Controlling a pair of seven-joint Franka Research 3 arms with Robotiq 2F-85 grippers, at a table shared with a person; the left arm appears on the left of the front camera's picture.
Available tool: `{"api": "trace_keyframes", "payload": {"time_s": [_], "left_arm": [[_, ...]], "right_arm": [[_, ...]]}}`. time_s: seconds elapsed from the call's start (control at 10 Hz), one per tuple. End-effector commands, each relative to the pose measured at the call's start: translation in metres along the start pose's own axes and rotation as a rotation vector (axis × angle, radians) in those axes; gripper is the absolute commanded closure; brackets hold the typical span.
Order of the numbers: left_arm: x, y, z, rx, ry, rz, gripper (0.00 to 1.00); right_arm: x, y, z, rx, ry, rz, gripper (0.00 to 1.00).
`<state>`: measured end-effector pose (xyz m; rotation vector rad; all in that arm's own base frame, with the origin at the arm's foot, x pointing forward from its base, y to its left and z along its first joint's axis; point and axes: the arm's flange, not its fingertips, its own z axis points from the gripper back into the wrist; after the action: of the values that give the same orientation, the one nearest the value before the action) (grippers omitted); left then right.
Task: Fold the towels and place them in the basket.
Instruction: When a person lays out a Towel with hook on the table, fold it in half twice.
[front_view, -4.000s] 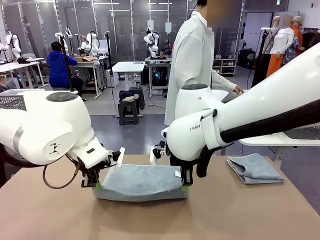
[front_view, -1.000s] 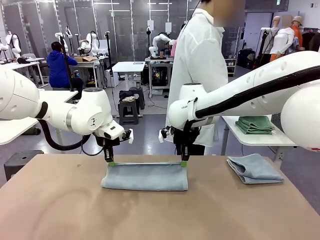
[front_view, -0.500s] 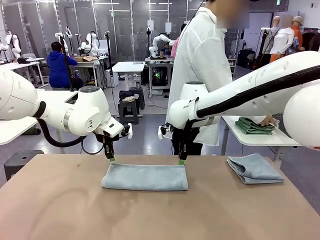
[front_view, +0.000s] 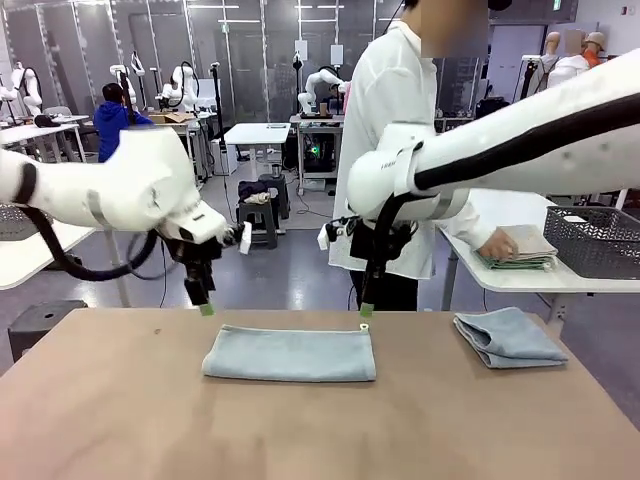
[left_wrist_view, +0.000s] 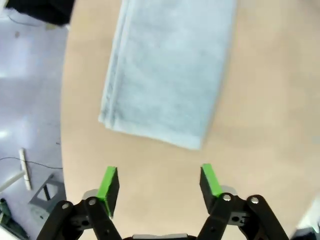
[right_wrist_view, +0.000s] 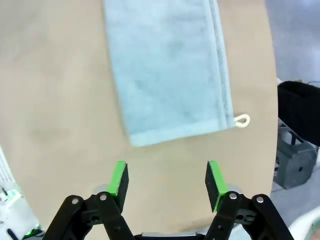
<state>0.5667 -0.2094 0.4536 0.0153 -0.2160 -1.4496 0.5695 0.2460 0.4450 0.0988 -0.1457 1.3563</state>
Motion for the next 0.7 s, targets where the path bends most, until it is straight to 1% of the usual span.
{"api": "trace_keyframes", "payload": {"time_s": [0.0,0.1,0.2,0.3,0.4,0.5,0.6], "left_arm": [[-0.031,-0.018,0.039,0.019,-0.015,-0.026,0.0],[-0.041,-0.02,0.048,0.027,-0.062,-0.028,0.0],[-0.057,-0.017,0.05,0.033,-0.139,-0.03,0.0],[-0.068,-0.015,0.048,0.026,-0.19,-0.023,0.0],[-0.076,-0.014,0.047,0.029,-0.212,-0.01,0.0],[-0.081,-0.014,0.049,0.035,-0.217,0.002,0.0],[-0.086,-0.013,0.048,0.044,-0.232,0.002,0.0]], "right_arm": [[-0.018,0.045,0.027,-0.014,0.0,-0.071,0.03],[-0.021,0.055,0.034,0.014,0.002,-0.131,0.03],[-0.028,0.063,0.04,0.063,-0.037,-0.328,0.03],[-0.033,0.067,0.04,0.151,-0.084,-0.563,0.03],[-0.037,0.074,0.042,0.191,-0.116,-0.683,0.03],[-0.043,0.076,0.044,0.243,-0.201,-0.766,0.03],[-0.056,0.071,0.044,0.228,-0.254,-0.96,0.03]]}}
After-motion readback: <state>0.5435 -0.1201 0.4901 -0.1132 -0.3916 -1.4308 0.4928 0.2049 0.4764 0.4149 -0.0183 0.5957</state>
